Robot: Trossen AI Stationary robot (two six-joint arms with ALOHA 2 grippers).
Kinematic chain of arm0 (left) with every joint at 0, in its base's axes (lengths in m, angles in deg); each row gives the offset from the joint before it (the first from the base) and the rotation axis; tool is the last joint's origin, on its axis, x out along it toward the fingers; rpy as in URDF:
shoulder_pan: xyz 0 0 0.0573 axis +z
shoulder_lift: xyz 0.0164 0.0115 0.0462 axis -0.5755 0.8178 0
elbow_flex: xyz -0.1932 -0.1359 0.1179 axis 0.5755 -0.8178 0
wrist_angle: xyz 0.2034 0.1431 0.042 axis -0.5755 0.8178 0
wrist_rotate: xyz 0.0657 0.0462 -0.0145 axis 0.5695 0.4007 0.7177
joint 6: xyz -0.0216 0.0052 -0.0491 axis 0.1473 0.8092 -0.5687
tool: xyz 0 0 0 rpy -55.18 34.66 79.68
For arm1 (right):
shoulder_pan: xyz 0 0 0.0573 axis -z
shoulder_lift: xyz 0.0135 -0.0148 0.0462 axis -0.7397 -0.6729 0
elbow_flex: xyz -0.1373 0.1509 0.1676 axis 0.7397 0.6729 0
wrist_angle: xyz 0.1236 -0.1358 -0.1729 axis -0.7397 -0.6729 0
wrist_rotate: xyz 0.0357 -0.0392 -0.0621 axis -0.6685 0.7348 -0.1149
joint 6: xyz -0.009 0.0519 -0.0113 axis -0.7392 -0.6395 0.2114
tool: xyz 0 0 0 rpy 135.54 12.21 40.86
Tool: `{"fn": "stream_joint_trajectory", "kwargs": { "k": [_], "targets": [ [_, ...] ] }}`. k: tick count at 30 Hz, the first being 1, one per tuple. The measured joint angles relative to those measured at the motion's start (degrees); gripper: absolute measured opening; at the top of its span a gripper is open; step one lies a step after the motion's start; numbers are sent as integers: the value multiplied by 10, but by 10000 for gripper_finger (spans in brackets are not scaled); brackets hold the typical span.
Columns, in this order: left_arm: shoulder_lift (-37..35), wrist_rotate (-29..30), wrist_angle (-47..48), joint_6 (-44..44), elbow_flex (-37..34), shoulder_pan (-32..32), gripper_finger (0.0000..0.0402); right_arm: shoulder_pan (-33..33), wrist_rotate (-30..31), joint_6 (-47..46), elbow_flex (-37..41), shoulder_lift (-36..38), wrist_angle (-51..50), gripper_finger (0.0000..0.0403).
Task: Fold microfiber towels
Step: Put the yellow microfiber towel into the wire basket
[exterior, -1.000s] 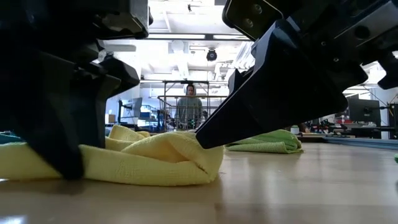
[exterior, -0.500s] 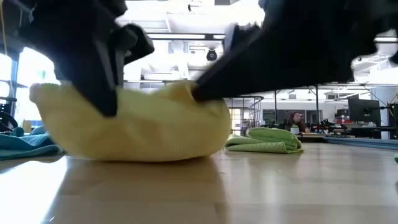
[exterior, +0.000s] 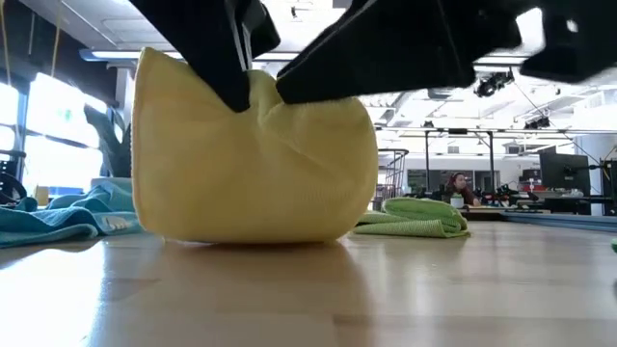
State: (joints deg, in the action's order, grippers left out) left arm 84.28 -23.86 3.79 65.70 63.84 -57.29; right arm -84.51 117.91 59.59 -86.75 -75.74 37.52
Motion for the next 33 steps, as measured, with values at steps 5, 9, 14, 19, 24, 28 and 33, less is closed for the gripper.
{"fn": "stream_joint_trajectory", "kwargs": {
  "k": [5, 9, 14, 19, 24, 28, 33],
  "targets": [
    [0, -5, 15, 4, 0, 7, 4, -17, 40, 1, -51, 0, -65, 170],
    [0, -5, 14, 4, 0, 8, 4, -21, 45, -56, -88, 0, -115, 170],
    [0, -5, -1, 4, 0, 8, 4, 0, 44, -144, -96, 0, -131, 170],
    [-1, -8, -12, 9, 1, 8, 4, 23, -13, -227, -96, 0, -131, 170],
    [-1, -8, -11, 10, 1, 8, 4, 28, -27, -243, -97, 0, -147, 170],
    [-1, -5, -11, 16, 1, 8, 4, 28, -32, -252, -97, 1, -157, 170],
    [0, -5, -11, 19, 1, 10, 4, 28, -31, -268, -99, 2, -203, 170]
  ]
}}
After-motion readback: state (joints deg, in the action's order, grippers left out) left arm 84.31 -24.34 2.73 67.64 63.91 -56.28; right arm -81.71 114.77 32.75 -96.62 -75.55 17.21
